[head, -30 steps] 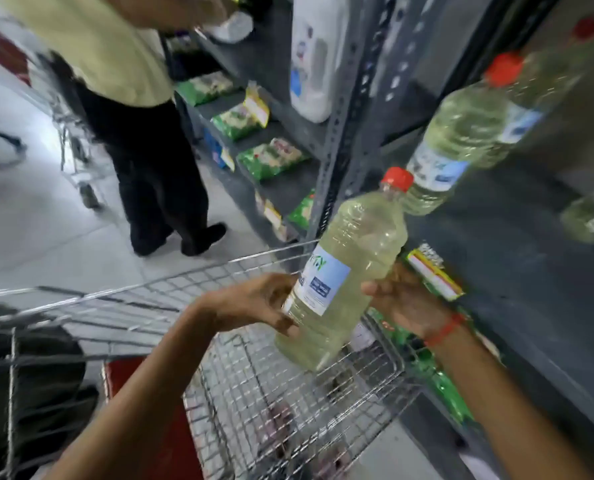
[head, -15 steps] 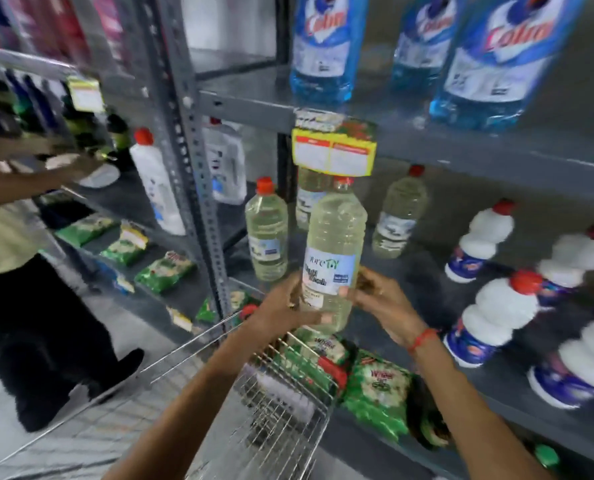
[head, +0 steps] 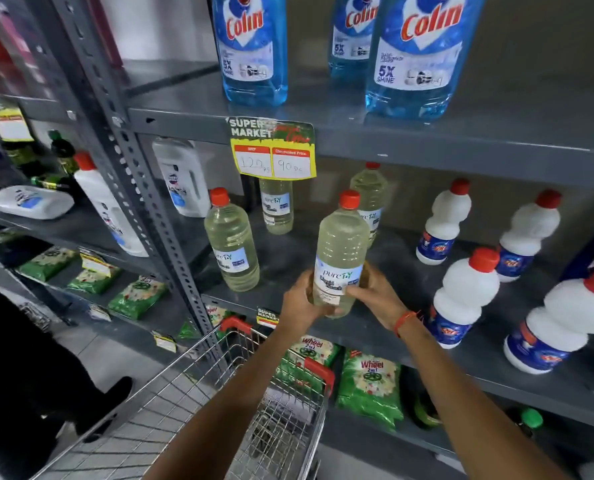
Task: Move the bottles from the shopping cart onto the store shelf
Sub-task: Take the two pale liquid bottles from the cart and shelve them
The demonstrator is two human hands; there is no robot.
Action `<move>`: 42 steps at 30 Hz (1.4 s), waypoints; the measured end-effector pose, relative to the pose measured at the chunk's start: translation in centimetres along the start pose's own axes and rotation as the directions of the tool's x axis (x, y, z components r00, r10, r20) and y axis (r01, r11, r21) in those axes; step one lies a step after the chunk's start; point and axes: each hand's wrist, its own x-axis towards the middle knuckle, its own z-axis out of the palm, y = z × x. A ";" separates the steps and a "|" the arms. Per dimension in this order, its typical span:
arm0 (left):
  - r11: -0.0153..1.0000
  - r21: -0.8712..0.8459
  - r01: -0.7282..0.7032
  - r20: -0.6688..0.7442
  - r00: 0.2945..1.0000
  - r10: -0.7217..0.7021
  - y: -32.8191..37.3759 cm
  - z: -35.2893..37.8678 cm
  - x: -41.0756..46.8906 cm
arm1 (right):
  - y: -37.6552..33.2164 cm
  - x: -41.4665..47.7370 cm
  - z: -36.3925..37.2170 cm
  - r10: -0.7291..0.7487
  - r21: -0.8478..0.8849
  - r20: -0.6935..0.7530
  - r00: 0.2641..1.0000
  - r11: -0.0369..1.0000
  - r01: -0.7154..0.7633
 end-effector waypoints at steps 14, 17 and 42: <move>1.000 -0.026 -0.001 0.007 1.000 0.001 -2.6 1.8 0.4 | 2.4 -0.2 0.2 0.028 0.024 0.002 1.000 0.999 -0.028; 0.999 -0.039 -0.004 0.031 0.999 0.005 -2.6 1.9 0.4 | 2.6 -0.2 0.4 0.006 -0.003 -0.010 1.000 1.000 -0.006; 0.991 0.125 -0.050 -0.520 0.847 0.109 -1.4 -6.4 -4.8 | -0.7 -3.7 9.0 -0.457 -0.341 -0.632 0.625 0.889 0.306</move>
